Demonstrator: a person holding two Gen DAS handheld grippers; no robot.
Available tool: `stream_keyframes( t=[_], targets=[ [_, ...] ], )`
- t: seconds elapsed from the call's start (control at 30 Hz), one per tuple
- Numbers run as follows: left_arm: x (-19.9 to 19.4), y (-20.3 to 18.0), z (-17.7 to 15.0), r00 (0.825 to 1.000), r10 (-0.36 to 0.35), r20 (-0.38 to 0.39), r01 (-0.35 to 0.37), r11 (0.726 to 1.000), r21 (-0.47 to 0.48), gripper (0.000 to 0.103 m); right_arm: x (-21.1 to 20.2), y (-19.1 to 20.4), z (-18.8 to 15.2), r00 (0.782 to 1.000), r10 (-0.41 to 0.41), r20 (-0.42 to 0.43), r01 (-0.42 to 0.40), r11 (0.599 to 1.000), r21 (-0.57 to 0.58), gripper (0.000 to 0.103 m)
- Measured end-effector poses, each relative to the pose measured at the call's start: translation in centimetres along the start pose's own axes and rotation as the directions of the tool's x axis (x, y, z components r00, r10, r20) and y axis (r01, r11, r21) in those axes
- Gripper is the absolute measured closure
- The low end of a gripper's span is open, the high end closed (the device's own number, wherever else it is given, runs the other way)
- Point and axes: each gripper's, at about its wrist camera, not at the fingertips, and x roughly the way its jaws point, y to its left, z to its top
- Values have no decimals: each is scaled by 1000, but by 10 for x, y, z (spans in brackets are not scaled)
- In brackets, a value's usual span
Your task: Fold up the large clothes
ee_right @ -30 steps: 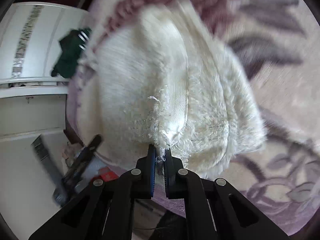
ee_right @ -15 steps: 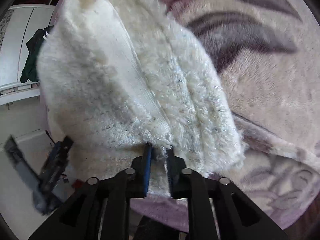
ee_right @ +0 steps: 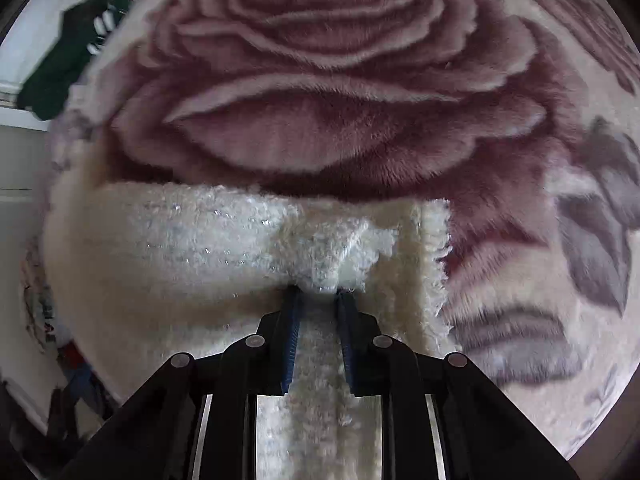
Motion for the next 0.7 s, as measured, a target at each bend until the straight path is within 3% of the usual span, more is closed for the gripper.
stream_keyframes(
  t=[0.07, 0.13, 0.17, 0.2, 0.27, 0.4, 0.43, 0.53, 0.57, 0.6, 0.63, 0.7],
  targets=[
    [-7, 1, 9, 1000, -6, -8, 6, 1000, 9, 0, -6, 10, 8, 999, -32, -16, 31, 998, -52, 83],
    [-18, 8, 15, 999, -40, 5, 40, 999, 1, 0, -22, 7, 7, 999, -1, -32, -1, 998, -70, 81],
    [-27, 15, 19, 998, -54, 20, 54, 999, -8, 0, -31, 1, 4, 999, 36, -32, -38, 997, -61, 72],
    [-32, 19, 21, 998, -65, 27, 65, 998, -16, 0, -46, -12, -5, 994, 111, -23, -112, 993, -32, 43],
    [-39, 32, 25, 996, -83, 39, 84, 996, -31, 0, -63, -35, -20, 986, 168, 8, -168, 986, 18, 0],
    [-24, 47, 22, 993, -117, 9, 117, 992, -38, 0, -65, -83, -65, 969, 240, 59, -245, 963, 111, 0],
    [-12, 47, 21, 990, -137, -19, 136, 990, -42, 0, -54, -92, -76, 955, 292, 50, -296, 946, 134, 0],
    [18, 46, 19, 962, -261, -85, 253, 963, -90, 0, -3, -112, -93, 931, 366, 5, -358, 908, 217, 0],
    [30, 45, 18, 937, -334, -98, 321, 938, -127, 0, 7, -111, -97, 907, 420, 6, -410, 883, 227, 0],
    [36, 46, 18, 925, -367, -100, 350, 924, -156, 0, 16, -112, -104, 860, 510, 25, -500, 832, 240, 0],
    [42, 48, 19, 911, -401, -98, 379, 906, -186, 0, 28, -114, -105, 796, 603, 44, -593, 764, 256, 0],
    [51, 53, 20, 867, -492, -82, 460, 852, -248, 0, 45, -118, -105, 713, 698, 65, -685, 673, 280, 0]
  ],
)
